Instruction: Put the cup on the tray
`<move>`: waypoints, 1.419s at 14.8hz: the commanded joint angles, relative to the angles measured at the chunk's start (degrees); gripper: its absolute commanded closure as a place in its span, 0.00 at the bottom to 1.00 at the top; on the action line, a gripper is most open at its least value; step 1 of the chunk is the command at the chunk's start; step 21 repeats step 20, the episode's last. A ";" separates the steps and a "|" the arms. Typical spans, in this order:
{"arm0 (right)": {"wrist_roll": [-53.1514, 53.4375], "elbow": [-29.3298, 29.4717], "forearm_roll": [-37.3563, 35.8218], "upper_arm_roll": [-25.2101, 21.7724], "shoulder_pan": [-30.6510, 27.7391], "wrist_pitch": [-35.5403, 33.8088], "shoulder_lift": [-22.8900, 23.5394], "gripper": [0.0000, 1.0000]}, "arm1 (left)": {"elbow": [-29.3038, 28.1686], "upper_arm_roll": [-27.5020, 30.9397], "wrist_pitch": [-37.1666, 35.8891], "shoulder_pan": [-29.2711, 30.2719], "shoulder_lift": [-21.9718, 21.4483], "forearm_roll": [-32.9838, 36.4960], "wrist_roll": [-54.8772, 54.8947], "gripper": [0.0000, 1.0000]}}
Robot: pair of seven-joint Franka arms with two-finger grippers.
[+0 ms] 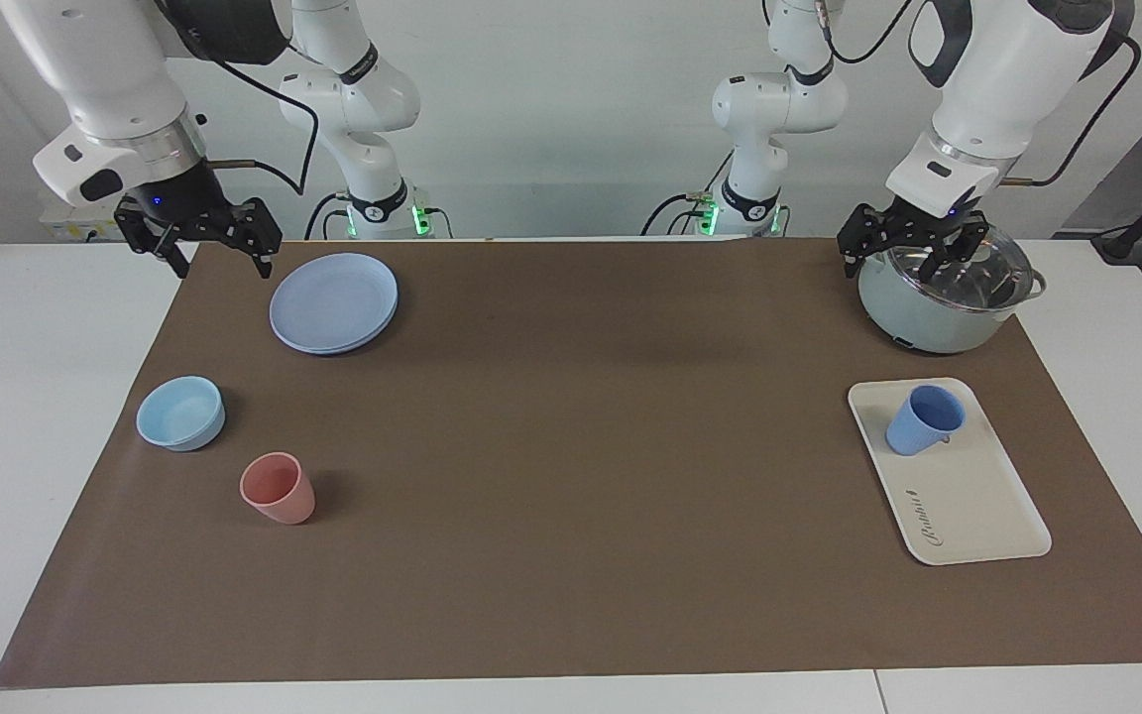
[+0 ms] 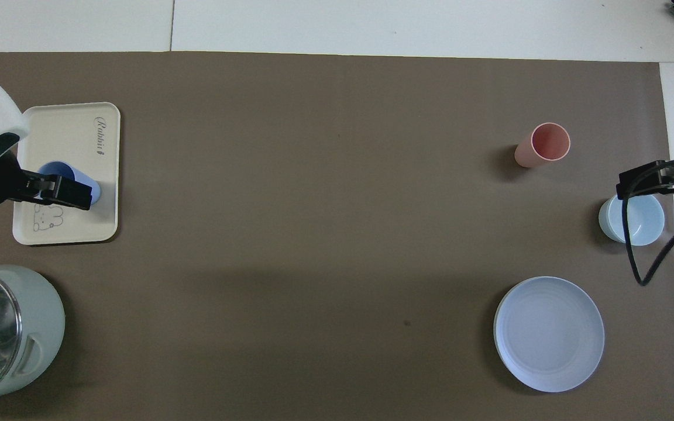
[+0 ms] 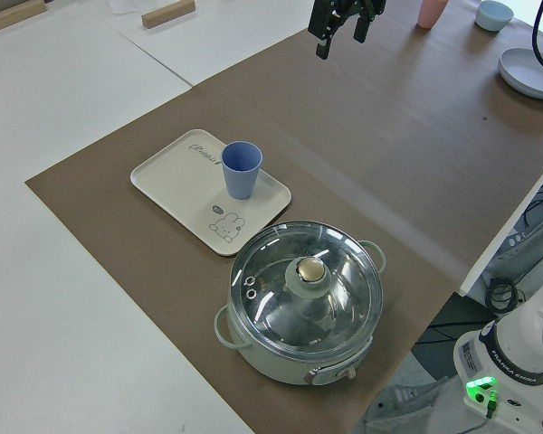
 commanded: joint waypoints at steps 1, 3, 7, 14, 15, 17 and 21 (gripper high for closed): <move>1.13 -0.10 -0.05 0.41 -0.09 -1.50 -1.15 0.00 | -1.52 0.52 1.22 -0.62 -1.23 0.54 -0.33 0.00; 3.22 -0.19 0.99 0.50 0.00 -1.50 -1.24 0.00 | -1.61 0.52 1.31 -0.53 -1.32 0.54 -0.51 0.00; 6.40 -0.28 4.34 0.50 0.00 -1.59 -1.42 0.00 | -1.61 0.52 1.22 -0.18 -1.32 0.54 -0.16 0.00; 6.14 -0.81 4.34 1.03 0.00 -1.50 -1.68 0.00 | -1.26 0.70 1.75 0.26 -1.23 0.46 -0.42 0.00; 6.05 -0.81 4.25 1.03 0.00 -1.59 -1.68 0.00 | -1.26 0.70 2.19 0.26 -1.23 0.46 -0.42 0.00; 6.05 -0.81 4.25 1.11 0.00 -1.59 -1.68 0.00 | -1.43 0.70 2.28 0.26 -1.32 0.46 -0.34 0.00; 6.05 -0.81 4.25 1.12 0.00 -1.50 -1.68 0.00 | -1.52 1.05 2.19 0.35 -1.32 -1.48 -0.34 0.00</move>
